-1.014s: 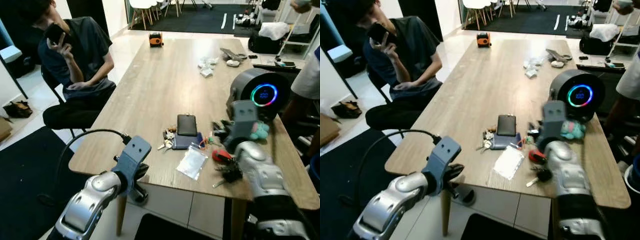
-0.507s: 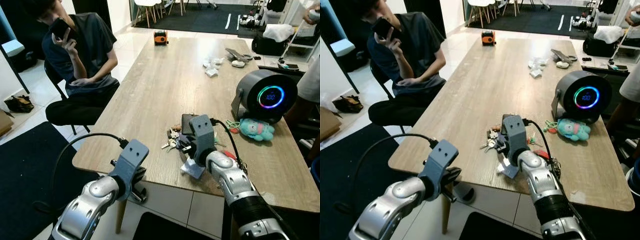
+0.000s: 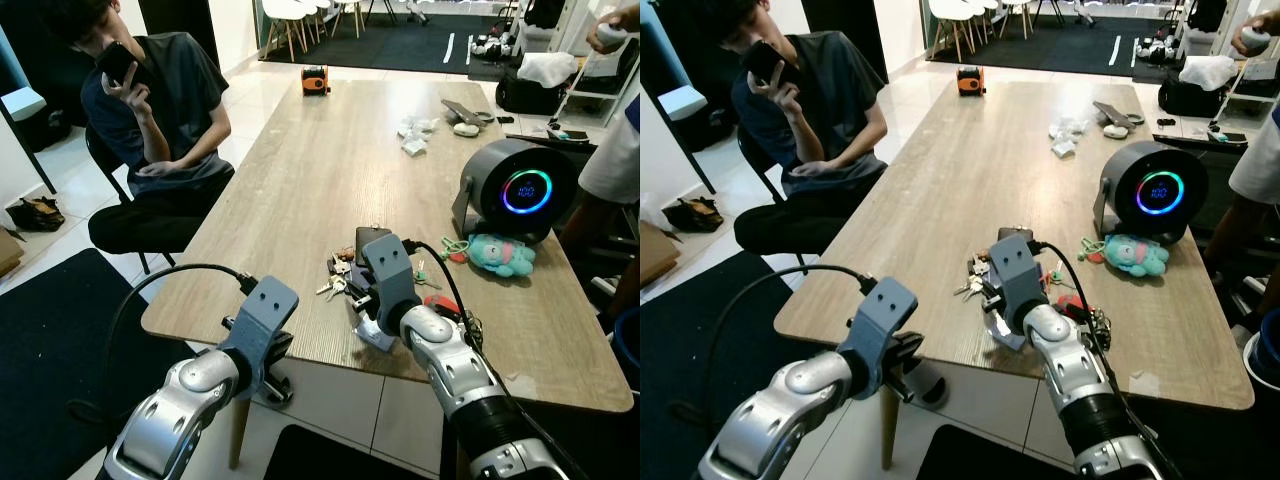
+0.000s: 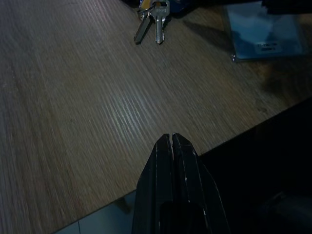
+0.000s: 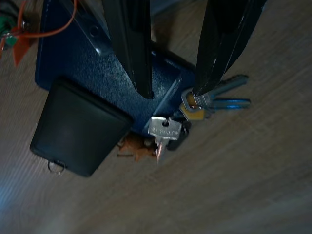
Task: Hang keys on a hook
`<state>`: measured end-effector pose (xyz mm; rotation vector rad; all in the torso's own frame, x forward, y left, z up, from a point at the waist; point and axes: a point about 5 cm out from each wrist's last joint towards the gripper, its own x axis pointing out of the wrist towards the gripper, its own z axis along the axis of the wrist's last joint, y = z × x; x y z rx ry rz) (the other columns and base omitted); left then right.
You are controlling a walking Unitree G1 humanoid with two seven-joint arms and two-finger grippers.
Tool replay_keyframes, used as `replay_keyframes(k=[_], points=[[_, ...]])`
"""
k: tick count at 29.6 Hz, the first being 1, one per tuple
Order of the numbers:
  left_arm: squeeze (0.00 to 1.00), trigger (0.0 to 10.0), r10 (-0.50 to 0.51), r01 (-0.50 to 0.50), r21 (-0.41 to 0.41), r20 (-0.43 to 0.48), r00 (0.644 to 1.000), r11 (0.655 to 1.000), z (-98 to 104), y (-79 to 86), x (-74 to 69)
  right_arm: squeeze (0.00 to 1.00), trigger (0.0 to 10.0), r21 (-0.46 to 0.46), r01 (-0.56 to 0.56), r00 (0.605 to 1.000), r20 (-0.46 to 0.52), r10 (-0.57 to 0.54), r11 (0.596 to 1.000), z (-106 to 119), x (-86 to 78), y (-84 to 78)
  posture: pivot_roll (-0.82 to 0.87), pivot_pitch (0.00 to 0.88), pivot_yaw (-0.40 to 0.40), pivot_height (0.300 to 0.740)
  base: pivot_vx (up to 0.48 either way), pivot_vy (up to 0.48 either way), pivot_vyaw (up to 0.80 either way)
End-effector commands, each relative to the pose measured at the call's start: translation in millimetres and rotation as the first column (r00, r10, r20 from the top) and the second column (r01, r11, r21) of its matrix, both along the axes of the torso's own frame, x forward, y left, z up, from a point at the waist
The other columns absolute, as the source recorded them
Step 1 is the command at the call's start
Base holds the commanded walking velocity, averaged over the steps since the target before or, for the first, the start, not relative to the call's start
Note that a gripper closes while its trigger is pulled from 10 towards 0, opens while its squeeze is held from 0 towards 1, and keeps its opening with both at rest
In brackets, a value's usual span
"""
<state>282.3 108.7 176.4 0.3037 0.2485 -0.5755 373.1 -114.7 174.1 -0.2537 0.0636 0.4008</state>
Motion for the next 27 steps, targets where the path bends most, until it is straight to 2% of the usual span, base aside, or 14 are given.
replay_keyframes(k=[1,7,15,27], points=[[0.00,10.0,0.004,-0.004,-0.004,-0.016,1.000,1.000,-1.7,-0.2,-1.7,0.00,10.0,0.016,0.006,1.000,-0.010,-0.006,1.000,-3.3,2.2,1.9,0.10,0.217,0.045,0.740,0.000,0.000,0.00],[0.00,10.0,0.035,-0.035,0.007,-0.017,0.999,0.999,-0.6,9.7,-6.6,0.00,10.0,0.028,0.006,1.000,-0.018,-0.005,1.000,-3.7,6.1,6.9,0.12,0.228,0.044,0.740,0.000,0.000,0.00],[0.00,10.0,0.148,-0.140,-0.095,0.076,0.986,0.986,17.4,22.3,-4.6,0.00,10.0,-0.008,0.010,1.000,0.011,-0.010,1.000,4.1,15.6,2.4,0.14,0.239,0.018,0.740,0.000,0.000,0.00],[0.00,10.0,0.216,-0.206,-0.105,0.088,0.972,0.973,20.6,30.7,-7.5,0.00,10.0,-0.012,-0.011,1.000,0.025,0.011,1.000,10.0,22.2,6.5,0.17,0.252,0.002,0.740,0.000,0.000,0.00]])
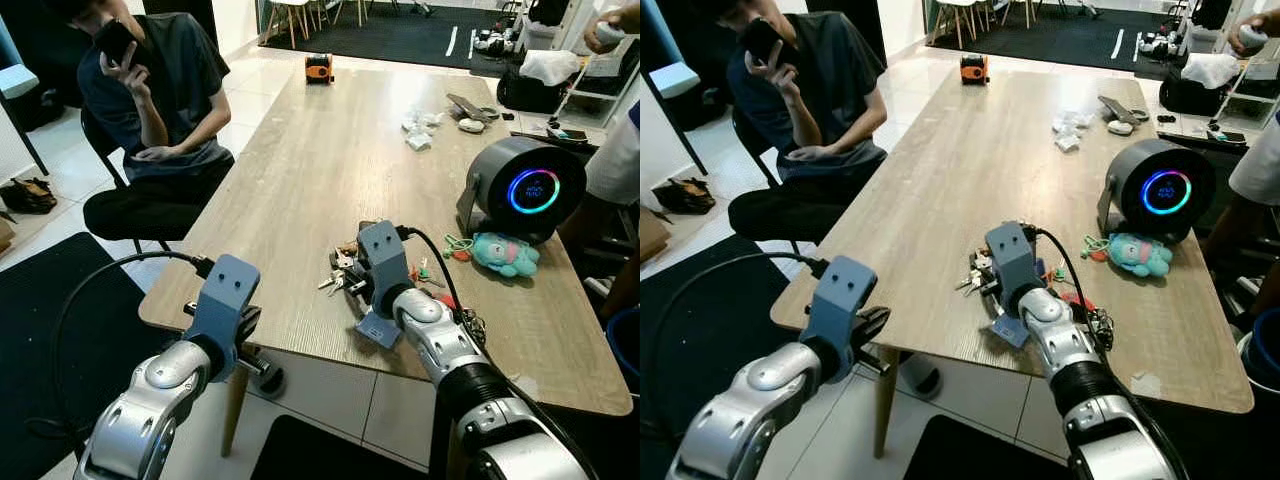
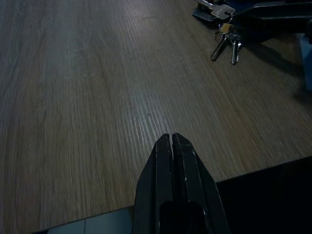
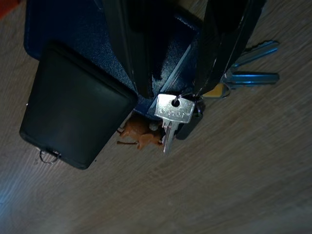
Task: Hang keys on a hook
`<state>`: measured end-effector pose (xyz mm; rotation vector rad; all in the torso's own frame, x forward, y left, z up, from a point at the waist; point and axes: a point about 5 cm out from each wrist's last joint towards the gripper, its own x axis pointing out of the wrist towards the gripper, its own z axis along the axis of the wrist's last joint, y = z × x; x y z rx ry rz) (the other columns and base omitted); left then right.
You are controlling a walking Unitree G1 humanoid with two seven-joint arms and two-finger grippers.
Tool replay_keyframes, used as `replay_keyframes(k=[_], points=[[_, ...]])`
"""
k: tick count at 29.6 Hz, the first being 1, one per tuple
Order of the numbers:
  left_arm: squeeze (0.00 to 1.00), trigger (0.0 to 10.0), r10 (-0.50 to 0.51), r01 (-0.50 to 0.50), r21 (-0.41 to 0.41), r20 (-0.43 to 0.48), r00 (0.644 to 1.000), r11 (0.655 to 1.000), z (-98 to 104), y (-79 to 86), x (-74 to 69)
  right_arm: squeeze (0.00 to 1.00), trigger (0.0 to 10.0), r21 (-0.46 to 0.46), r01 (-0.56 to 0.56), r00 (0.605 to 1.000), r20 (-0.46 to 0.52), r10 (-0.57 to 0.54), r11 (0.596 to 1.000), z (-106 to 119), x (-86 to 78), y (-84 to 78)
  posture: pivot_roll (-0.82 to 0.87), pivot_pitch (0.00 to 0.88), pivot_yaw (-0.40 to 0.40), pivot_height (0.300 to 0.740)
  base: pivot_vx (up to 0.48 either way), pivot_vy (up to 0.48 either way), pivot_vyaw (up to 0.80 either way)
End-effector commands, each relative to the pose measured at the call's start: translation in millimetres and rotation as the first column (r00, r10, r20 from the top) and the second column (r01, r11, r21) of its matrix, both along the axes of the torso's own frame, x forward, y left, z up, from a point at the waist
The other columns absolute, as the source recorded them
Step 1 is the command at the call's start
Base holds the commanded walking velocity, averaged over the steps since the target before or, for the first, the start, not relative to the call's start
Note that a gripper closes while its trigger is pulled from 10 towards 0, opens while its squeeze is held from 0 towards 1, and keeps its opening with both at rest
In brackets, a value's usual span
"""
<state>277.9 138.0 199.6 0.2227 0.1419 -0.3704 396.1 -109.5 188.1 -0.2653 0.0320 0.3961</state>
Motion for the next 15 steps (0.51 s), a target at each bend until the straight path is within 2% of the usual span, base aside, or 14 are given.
replay_keyframes(k=[1,15], points=[[0.00,10.0,0.019,-0.019,-0.010,-0.013,1.000,1.000,-2.5,2.3,-3.8,0.00,10.0,-0.006,-0.017,1.000,-0.006,0.017,1.000,-3.0,-0.2,2.8,0.18,0.254,-0.001,0.740,0.000,0.000,0.00],[0.00,10.0,0.058,-0.058,-0.011,-0.020,0.998,0.998,-3.3,6.0,-10.4,0.00,10.0,-0.007,-0.090,0.996,0.003,0.091,0.996,-1.5,1.2,21.2,0.20,0.265,-0.026,0.740,0.000,0.000,0.00]])
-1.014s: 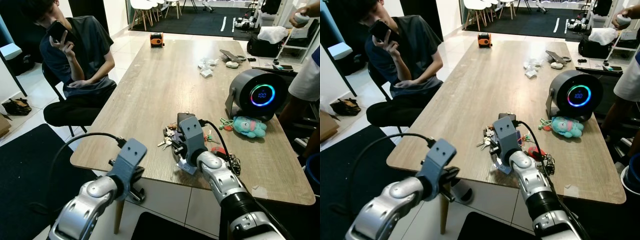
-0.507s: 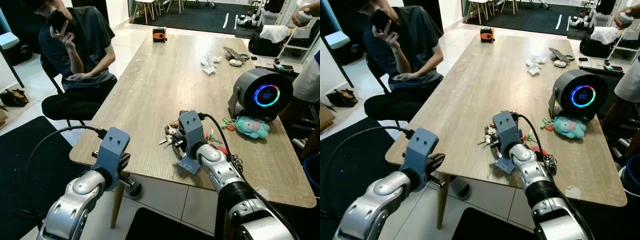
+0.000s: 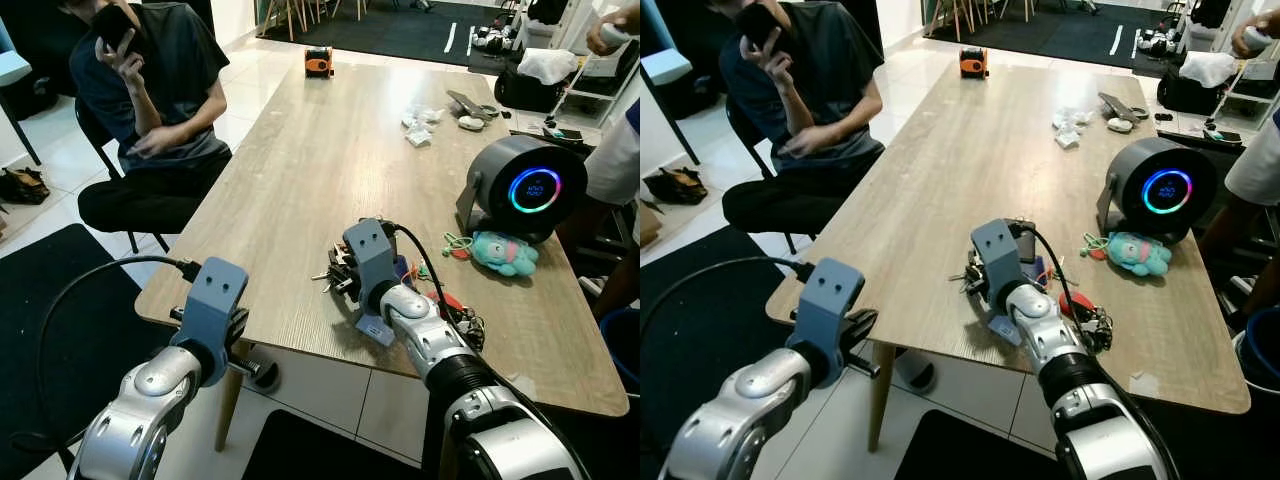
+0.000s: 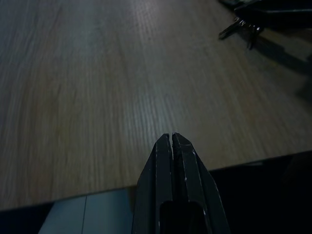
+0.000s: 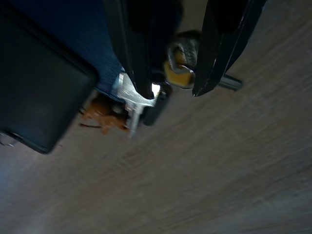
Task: Hang keys on a hook
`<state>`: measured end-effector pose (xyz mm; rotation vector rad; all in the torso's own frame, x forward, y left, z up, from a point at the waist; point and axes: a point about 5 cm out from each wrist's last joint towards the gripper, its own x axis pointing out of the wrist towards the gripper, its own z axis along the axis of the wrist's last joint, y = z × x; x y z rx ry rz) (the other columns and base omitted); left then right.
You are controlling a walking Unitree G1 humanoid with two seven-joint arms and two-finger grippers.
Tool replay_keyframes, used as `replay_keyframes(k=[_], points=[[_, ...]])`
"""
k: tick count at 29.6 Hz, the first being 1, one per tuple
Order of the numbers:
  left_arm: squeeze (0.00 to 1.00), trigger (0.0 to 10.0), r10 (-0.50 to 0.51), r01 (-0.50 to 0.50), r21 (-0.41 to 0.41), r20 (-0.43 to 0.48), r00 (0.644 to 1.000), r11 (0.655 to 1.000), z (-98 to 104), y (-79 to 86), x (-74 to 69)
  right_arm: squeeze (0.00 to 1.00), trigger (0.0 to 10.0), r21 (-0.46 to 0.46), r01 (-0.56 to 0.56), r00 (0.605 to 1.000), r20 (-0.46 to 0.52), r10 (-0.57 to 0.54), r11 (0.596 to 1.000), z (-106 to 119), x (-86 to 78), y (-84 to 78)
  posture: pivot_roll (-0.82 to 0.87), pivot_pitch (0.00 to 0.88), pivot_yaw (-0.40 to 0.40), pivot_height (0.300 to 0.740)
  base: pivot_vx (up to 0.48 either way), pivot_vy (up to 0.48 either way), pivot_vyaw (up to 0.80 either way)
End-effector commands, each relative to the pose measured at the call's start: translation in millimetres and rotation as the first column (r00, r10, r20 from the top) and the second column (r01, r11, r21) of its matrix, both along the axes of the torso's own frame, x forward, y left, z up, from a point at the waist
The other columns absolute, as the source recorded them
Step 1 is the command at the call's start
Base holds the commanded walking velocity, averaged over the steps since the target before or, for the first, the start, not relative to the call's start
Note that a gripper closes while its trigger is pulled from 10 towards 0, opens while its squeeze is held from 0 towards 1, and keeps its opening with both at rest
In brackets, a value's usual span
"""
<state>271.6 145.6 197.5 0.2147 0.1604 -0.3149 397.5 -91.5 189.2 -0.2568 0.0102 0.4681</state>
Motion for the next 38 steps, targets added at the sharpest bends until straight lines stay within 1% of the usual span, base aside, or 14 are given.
replay_keyframes(k=[1,5,12,18,22,27,31,38], points=[[0.00,10.0,0.002,-0.002,-0.012,-0.007,1.000,1.000,-1.1,-1.7,-4.4,0.00,10.0,-0.023,-0.023,1.000,0.002,0.023,0.999,-1.8,-0.4,4.0,0.20,0.264,-0.026,0.740,0.000,0.000,0.00],[0.00,10.0,0.005,-0.005,-0.014,-0.008,1.000,1.000,-1.1,-1.6,-5.1,0.00,10.0,-0.013,-0.052,0.998,0.039,0.053,0.999,7.2,-2.5,9.0,0.20,0.263,-0.027,0.740,0.000,0.000,0.00],[0.00,10.0,0.000,0.000,-0.017,-0.010,1.000,1.000,-1.3,-3.3,-4.0,0.00,10.0,-0.009,-0.079,0.996,0.028,0.079,0.997,3.7,-7.4,11.6,0.19,0.262,-0.026,0.740,0.000,0.000,0.00],[0.00,10.0,-0.007,0.007,-0.021,-0.011,1.000,1.000,-1.6,-5.3,-3.0,0.00,10.0,0.002,-0.088,0.996,0.031,0.088,0.996,7.0,-13.9,9.7,0.17,0.257,-0.022,0.740,0.000,0.000,0.00],[0.00,10.0,-0.025,0.025,-0.024,-0.013,1.000,0.999,-2.8,-9.1,-0.7,0.00,10.0,-0.023,-0.063,0.998,0.008,0.063,0.998,-1.2,-16.2,3.0,0.16,0.249,-0.010,0.740,0.000,0.000,0.00],[0.00,10.0,-0.032,0.031,-0.023,-0.011,0.999,0.999,-2.2,-9.7,0.8,0.00,10.0,-0.035,-0.036,0.999,0.000,0.036,0.999,-3.2,-15.5,-0.3,0.16,0.244,-0.007,0.740,0.000,0.000,0.00],[0.00,10.0,-0.035,0.034,-0.022,-0.010,0.999,0.999,-2.2,-9.7,1.2,0.00,10.0,-0.044,-0.010,0.999,-0.032,0.009,0.999,-9.7,-15.1,-4.8,0.17,0.241,-0.005,0.740,0.000,0.000,0.00],[0.00,10.0,-0.030,0.030,-0.018,-0.011,0.999,0.999,-2.3,-7.9,0.5,0.00,10.0,-0.049,-0.001,0.998,-0.057,-0.002,0.999,-17.1,-15.1,-4.3,0.17,0.243,-0.005,0.740,0.000,0.000,0.00]])
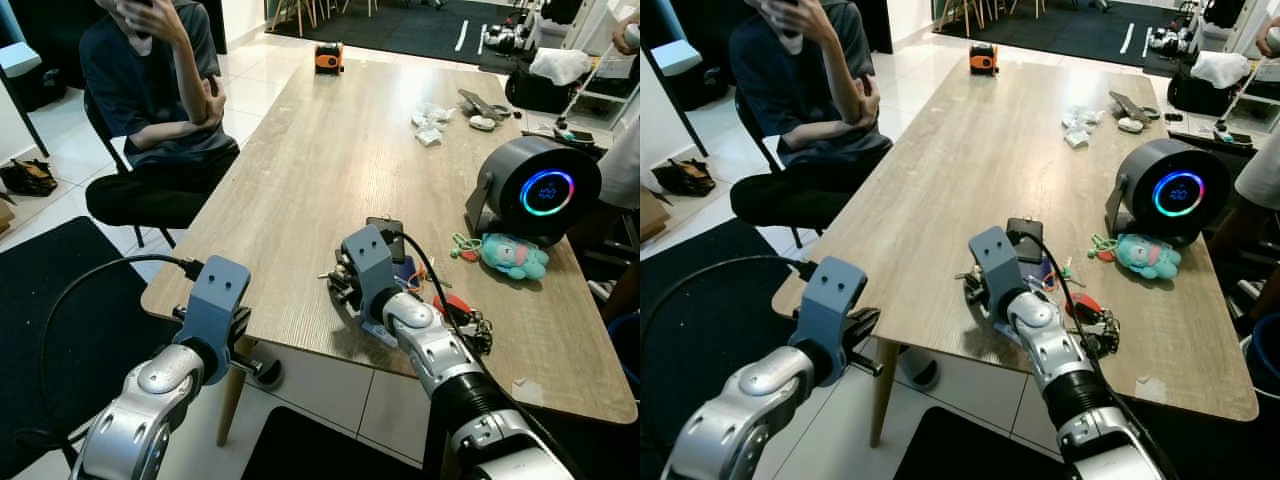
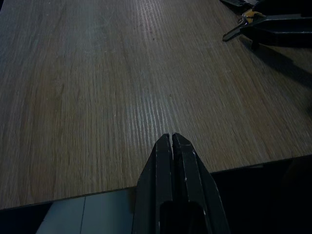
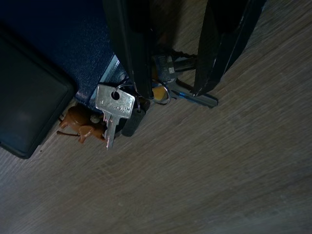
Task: Hang keys on a hook
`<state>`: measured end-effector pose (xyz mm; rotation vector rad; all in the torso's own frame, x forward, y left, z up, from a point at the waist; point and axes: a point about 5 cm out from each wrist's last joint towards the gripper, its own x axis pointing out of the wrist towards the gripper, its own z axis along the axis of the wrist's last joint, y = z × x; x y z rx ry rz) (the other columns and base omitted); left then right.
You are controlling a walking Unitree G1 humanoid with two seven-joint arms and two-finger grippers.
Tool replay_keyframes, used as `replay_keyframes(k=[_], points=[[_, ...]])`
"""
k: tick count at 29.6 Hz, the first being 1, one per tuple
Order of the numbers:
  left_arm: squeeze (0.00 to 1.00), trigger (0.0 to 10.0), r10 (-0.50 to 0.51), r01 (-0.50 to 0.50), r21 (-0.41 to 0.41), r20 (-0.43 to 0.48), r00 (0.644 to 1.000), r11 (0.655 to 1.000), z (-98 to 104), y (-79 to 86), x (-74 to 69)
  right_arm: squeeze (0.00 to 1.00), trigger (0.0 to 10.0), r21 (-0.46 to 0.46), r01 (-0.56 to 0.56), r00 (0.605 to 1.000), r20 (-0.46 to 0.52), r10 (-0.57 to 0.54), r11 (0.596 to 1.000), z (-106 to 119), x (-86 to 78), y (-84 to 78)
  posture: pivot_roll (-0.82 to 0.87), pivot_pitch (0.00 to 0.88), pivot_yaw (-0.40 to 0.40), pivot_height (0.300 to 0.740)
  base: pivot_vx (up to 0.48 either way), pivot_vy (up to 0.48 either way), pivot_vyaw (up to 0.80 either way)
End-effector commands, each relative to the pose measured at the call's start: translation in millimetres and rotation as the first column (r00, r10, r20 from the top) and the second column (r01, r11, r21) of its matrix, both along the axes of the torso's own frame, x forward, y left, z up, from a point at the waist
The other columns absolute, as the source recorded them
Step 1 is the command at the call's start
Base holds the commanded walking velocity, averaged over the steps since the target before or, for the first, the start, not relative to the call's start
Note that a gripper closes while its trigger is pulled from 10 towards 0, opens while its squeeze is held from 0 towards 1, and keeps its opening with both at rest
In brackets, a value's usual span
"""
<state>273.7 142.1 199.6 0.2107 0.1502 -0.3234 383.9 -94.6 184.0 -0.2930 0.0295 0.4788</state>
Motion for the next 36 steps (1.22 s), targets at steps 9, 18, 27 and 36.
replay_keyframes(k=[9,18,27,36], points=[[0.00,10.0,-0.017,0.017,-0.010,-0.021,1.000,1.000,-4.6,-3.7,-1.8,0.00,4.2,-0.016,0.023,0.998,-0.057,-0.024,1.000,-15.8,-0.7,-3.0,0.18,0.248,-0.005,0.740,0.000,0.000,0.00],[0.00,10.0,-0.020,0.020,-0.013,-0.022,1.000,1.000,-4.9,-4.6,-0.3,0.00,0.0,-0.004,0.052,0.997,-0.052,-0.053,0.999,-14.8,1.0,-9.7,0.17,0.246,0.000,0.740,0.000,0.000,0.00],[0.00,10.0,-0.024,0.023,-0.016,-0.021,1.000,1.000,-5.1,-5.9,1.5,0.00,10.0,0.143,0.048,0.978,0.194,-0.076,0.988,38.4,-1.4,-21.0,0.16,0.239,0.004,0.740,0.000,0.000,0.00],[0.00,10.0,-0.045,0.045,-0.023,-0.021,0.999,0.999,-6.1,-10.7,6.9,0.00,10.0,0.364,-0.059,0.922,0.377,-0.088,0.930,103.3,-20.9,-35.8,0.12,0.222,0.031,0.740,0.000,0.000,0.00]])
